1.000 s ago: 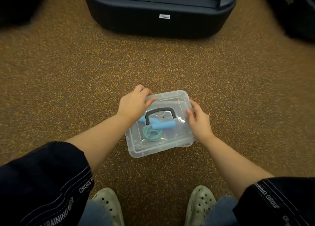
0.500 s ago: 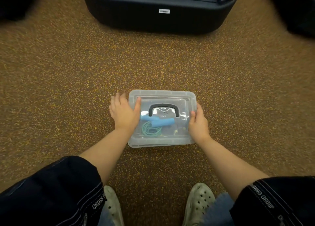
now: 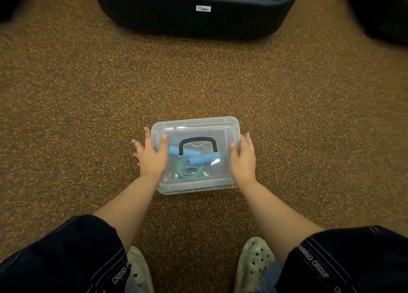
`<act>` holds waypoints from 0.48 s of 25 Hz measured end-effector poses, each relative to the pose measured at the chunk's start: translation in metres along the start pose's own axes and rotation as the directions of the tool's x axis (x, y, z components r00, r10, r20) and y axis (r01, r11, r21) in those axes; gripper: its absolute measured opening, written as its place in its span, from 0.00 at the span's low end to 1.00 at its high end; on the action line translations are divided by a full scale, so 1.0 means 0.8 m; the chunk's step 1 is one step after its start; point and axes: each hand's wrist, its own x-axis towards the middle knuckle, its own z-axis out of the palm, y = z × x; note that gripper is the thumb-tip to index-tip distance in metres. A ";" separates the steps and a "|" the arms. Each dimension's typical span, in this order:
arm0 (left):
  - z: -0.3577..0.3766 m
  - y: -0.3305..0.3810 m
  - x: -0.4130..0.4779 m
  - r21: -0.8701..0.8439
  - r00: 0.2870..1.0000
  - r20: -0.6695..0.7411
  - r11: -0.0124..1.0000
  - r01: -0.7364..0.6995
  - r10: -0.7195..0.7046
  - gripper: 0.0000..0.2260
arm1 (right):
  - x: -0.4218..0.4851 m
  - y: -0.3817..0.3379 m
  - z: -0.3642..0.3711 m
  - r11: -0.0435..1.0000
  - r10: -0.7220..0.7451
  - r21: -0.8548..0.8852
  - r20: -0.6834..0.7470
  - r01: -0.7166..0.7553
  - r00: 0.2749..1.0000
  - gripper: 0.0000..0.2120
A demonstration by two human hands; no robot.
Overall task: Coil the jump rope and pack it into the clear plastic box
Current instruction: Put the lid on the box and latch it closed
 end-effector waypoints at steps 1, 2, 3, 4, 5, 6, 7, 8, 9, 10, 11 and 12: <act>0.001 0.001 0.002 -0.001 1.000 0.006 1.000 -0.004 0.004 0.31 | 0.001 0.001 0.000 1.000 0.007 0.008 0.008 -0.007 1.000 0.20; 0.002 0.002 0.006 -0.001 1.000 0.013 1.000 -0.008 0.008 0.31 | 0.002 0.002 0.001 1.000 0.022 0.018 0.013 -0.022 1.000 0.22; 0.004 0.003 0.010 -0.001 1.000 0.020 1.000 -0.007 0.007 0.31 | 0.003 0.004 0.001 0.999 0.039 0.030 0.021 -0.039 0.999 0.22; 0.006 0.004 0.014 0.003 1.000 0.023 1.000 -0.001 0.001 0.31 | 0.004 0.006 0.001 0.998 0.055 0.038 0.024 -0.056 0.998 0.23; 0.008 0.003 0.017 0.010 1.000 0.025 1.000 0.009 -0.009 0.31 | 0.006 0.007 0.002 0.997 0.061 0.045 0.029 -0.063 0.998 0.22; 0.010 0.001 0.019 0.023 0.999 0.026 0.999 0.024 -0.024 0.31 | 0.006 0.006 0.003 0.996 0.073 0.043 0.033 -0.075 0.997 0.21; 0.011 -0.001 0.021 0.036 0.999 0.026 0.999 0.039 -0.040 0.30 | 0.007 0.006 0.004 0.995 0.093 0.037 0.039 -0.094 0.995 0.21; 0.014 -0.004 0.021 0.047 0.999 0.022 0.998 0.048 -0.049 0.30 | 0.007 0.005 0.005 0.993 0.111 0.022 0.040 -0.112 0.993 0.21; 0.016 -0.006 0.021 0.052 0.999 0.014 0.997 0.049 -0.050 0.30 | 0.007 0.007 0.007 0.992 0.126 0.013 0.034 -0.126 0.991 0.21; 0.019 -0.007 0.021 0.049 0.999 0.002 0.998 0.041 -0.041 0.29 | 0.007 0.007 0.008 0.991 0.136 0.006 0.021 -0.136 0.991 0.21; 0.020 -0.007 0.021 0.044 0.999 -0.011 0.999 0.033 -0.032 0.29 | 0.007 0.010 0.011 0.990 0.143 -0.002 -0.002 -0.143 0.990 0.21; 0.021 -0.005 0.021 0.040 0.999 -0.026 0.999 0.033 -0.032 0.28 | 0.006 0.011 0.013 0.989 0.148 -0.016 -0.025 -0.148 0.989 0.21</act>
